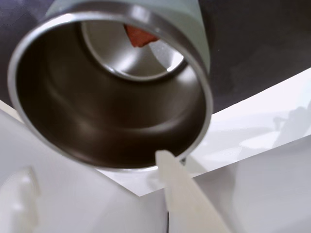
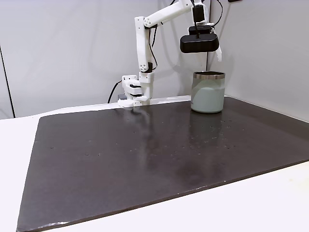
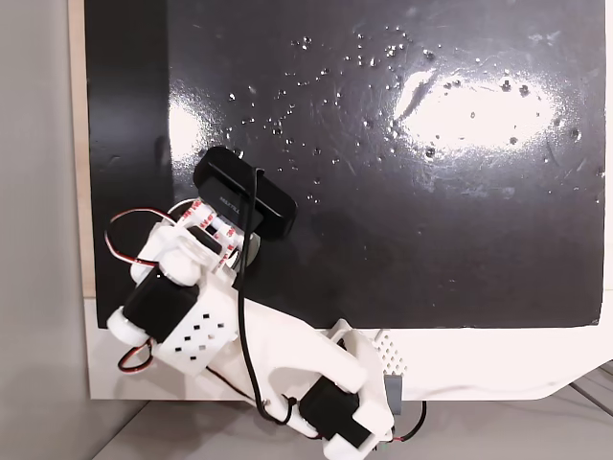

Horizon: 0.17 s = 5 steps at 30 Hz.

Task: Grasp a cube and put it in the cup.

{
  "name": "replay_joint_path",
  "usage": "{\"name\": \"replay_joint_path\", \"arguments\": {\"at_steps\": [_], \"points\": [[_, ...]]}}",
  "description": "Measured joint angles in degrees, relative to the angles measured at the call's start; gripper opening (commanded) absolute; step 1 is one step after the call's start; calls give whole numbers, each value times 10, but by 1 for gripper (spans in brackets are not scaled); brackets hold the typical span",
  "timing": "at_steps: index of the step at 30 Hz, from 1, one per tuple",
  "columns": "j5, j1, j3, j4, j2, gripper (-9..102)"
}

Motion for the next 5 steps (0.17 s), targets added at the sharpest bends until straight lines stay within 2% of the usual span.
{"name": "replay_joint_path", "arguments": {"at_steps": [5], "points": [[0,0,1,0,0,26]]}}
